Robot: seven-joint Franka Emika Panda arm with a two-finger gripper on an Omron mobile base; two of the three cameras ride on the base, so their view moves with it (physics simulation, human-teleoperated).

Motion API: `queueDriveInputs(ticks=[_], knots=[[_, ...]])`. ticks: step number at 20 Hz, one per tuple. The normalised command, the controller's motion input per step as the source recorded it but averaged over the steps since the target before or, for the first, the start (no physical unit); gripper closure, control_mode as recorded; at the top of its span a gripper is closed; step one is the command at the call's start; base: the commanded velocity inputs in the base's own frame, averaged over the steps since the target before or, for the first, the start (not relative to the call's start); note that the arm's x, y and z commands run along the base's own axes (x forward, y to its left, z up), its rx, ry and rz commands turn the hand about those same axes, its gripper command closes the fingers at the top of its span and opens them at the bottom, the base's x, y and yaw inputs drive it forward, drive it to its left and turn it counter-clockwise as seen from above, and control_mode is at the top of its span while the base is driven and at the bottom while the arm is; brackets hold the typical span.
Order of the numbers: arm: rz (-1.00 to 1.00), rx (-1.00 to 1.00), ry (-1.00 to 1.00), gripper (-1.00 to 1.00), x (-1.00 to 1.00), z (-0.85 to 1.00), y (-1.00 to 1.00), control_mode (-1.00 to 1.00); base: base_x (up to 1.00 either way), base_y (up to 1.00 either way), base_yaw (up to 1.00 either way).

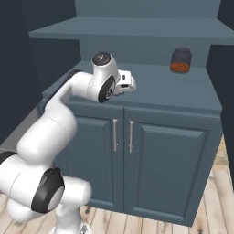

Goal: Pick the bar and jam from the counter and place them in the cabinets closest to them.

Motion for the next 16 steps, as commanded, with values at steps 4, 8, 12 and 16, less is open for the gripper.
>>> queueDriveInputs(ticks=[4,8,12,16], knots=[[0.0,0.0,0.0,1.0,0.35,-0.06,0.01,-1.0,0.0,0.0,0.0],[0.0,0.0,0.01,1.0,0.4,-0.07,0.0,-1.0,0.0,0.0,0.0],[0.0,0.0,0.04,1.0,0.37,-0.12,0.0,-1.0,0.0,0.0,0.0],[0.0,0.0,0.05,1.0,0.37,-0.12,0.0,-1.0,0.0,0.0,0.0]])
